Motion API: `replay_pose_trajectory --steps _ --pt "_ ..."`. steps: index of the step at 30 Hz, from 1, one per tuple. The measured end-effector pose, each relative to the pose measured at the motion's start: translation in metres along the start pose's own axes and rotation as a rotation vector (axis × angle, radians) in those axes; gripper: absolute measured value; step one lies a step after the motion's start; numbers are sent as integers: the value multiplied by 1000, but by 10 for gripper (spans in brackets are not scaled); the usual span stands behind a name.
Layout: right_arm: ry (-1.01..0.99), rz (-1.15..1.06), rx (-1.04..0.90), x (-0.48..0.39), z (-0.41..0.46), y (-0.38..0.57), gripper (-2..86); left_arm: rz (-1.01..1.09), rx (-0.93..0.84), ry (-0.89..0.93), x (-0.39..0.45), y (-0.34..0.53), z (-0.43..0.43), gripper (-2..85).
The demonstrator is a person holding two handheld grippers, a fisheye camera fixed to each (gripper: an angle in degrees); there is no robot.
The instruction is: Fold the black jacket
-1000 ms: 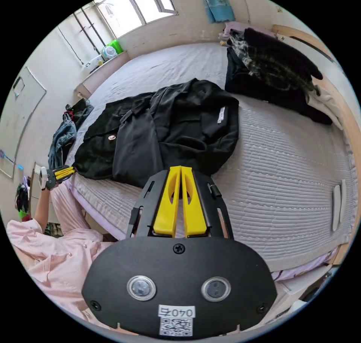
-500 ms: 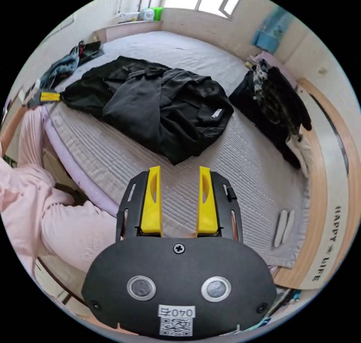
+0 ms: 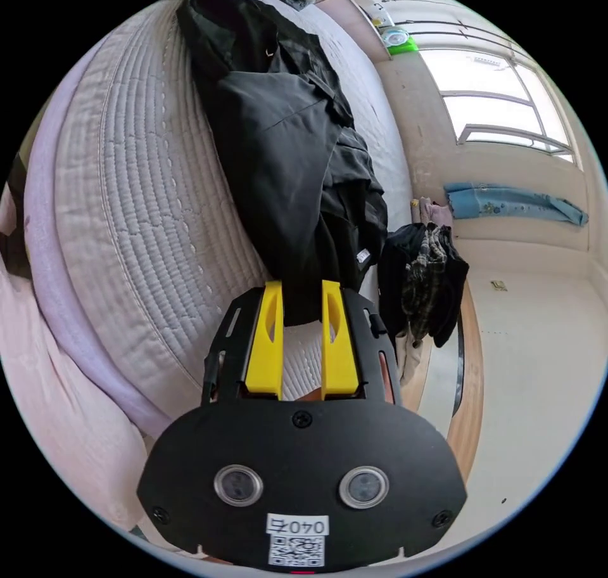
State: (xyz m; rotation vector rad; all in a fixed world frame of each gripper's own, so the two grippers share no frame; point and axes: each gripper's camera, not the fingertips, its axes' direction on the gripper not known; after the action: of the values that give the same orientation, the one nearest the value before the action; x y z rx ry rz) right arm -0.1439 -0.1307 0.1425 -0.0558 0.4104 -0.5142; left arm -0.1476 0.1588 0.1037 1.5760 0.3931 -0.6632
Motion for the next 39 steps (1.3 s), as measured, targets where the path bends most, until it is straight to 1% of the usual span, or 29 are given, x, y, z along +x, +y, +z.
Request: replay_pose_trajectory --steps 1,3,4,5,9,11,13,16,19,25,31,39 --pt "-6 -23 -3 -2 3 -4 74 -5 5 3 -2 0 -1 -4" --pt "45 -48 9 -6 5 -8 40 -15 17 22 -10 -2 -5 -4" --pt "89 -68 19 -7 6 -10 10 -16 22 23 -12 -2 -6 -4" --pt "98 -80 13 -7 7 -13 2 -13 31 25 -14 -4 -8 -4" --pt "51 -127 -12 5 -4 -18 -8 38 49 61 -23 -6 -25 -4" --pt "-54 -109 2 26 -19 -16 -9 64 61 79 -26 -5 -37 -5" --pt "-93 -76 14 42 -25 -17 -10 72 67 92 -31 -5 -45 -5" --pt "-77 -11 27 70 -29 -24 -10 50 88 122 -43 -11 -60 -6" --pt "-84 45 48 101 -31 -36 -10 21 113 100 -57 -24 -73 -8" --pt "-55 72 36 153 -15 -70 -9 -14 89 26 -85 -70 -85 -9" --pt "-90 122 29 211 14 -103 -9 -86 41 -9 -127 -134 -78 -8" --pt "-192 223 12 302 84 -148 -9 -104 -28 -29 -188 -253 -29 -8"
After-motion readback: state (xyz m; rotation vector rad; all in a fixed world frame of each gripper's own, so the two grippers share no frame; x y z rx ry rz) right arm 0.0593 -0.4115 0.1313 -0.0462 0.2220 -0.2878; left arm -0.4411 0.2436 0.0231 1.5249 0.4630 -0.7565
